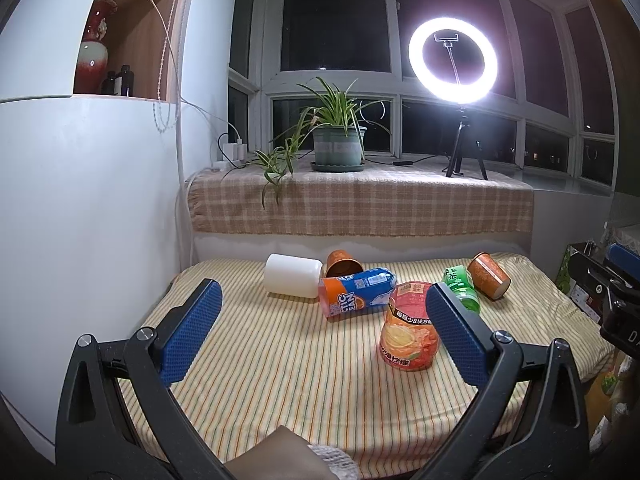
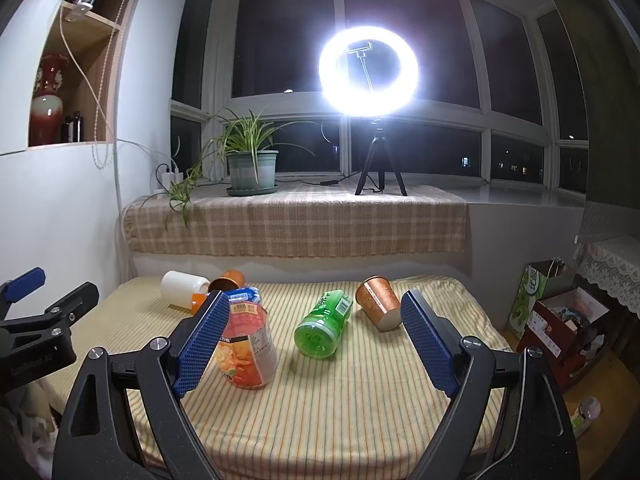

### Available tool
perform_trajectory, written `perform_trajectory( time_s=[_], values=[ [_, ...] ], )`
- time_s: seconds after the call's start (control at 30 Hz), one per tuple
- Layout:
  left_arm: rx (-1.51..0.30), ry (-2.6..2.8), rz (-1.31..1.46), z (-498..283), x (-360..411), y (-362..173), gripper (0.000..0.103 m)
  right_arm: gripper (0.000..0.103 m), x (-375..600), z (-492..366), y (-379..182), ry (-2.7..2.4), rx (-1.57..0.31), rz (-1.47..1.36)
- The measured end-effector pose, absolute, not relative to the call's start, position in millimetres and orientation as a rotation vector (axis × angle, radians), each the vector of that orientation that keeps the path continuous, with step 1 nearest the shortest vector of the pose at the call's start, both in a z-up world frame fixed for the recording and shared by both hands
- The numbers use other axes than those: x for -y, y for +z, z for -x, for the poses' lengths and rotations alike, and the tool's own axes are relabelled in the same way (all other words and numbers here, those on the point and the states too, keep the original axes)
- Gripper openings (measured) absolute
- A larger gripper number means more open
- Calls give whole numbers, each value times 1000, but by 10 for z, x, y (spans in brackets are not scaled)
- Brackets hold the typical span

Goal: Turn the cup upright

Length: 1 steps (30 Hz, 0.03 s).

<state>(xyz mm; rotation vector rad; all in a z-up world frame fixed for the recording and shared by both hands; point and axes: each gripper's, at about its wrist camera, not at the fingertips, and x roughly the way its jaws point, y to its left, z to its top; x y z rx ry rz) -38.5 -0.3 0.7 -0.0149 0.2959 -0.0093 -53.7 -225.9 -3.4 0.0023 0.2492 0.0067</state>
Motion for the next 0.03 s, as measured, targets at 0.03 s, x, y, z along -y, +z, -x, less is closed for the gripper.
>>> perform_trajectory(
  time_s=[0.03],
  values=[
    [-297,-12,11,384,8,5,103,87,2259,532,-38,7,-250,-1]
  ],
)
